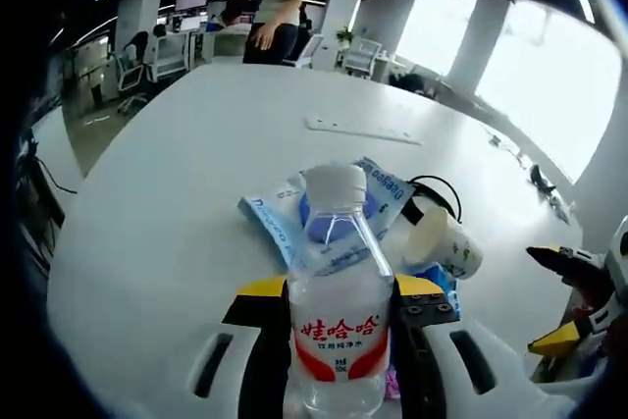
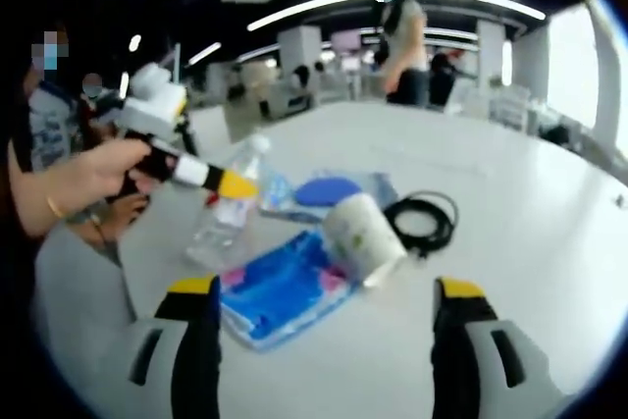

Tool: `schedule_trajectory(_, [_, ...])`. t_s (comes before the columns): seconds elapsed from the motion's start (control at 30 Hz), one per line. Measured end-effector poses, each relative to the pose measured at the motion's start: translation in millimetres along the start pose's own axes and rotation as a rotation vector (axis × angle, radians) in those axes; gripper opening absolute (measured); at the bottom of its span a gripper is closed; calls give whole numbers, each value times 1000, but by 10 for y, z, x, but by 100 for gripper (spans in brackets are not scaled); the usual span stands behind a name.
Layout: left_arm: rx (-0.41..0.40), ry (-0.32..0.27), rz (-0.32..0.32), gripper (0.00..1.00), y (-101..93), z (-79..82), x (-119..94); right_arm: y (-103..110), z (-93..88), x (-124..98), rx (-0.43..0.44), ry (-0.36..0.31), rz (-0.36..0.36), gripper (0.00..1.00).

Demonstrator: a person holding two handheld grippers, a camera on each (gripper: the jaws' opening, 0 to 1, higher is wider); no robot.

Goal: Arrange the tabletop items into an orderly group along one side of the table until the central work area is clear of visible clutter.

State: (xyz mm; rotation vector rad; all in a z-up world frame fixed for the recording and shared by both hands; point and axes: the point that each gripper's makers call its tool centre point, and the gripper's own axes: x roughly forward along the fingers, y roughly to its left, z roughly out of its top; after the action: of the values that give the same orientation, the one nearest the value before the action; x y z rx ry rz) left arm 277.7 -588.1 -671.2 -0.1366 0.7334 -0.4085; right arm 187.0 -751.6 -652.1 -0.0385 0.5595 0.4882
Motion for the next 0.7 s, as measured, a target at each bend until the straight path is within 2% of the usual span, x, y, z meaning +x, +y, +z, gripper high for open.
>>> schedule_trajectory(0.2, [28, -124, 23, 37, 56, 106, -99, 13, 33, -48, -10, -11, 0, 87])
schedule_trajectory(0.33, [16, -183, 46, 37, 118, 127, -168, 11, 36, -86, -24, -7, -4, 88])
schedule_trajectory(0.53, [13, -234, 61, 37, 126, 106, -238, 21, 46, -120, -35, -7, -6, 88])
schedule_trajectory(0.7, [100, -285, 65, 37, 12, 69, -312, 44, 63, -137, -37, -11, -5, 88])
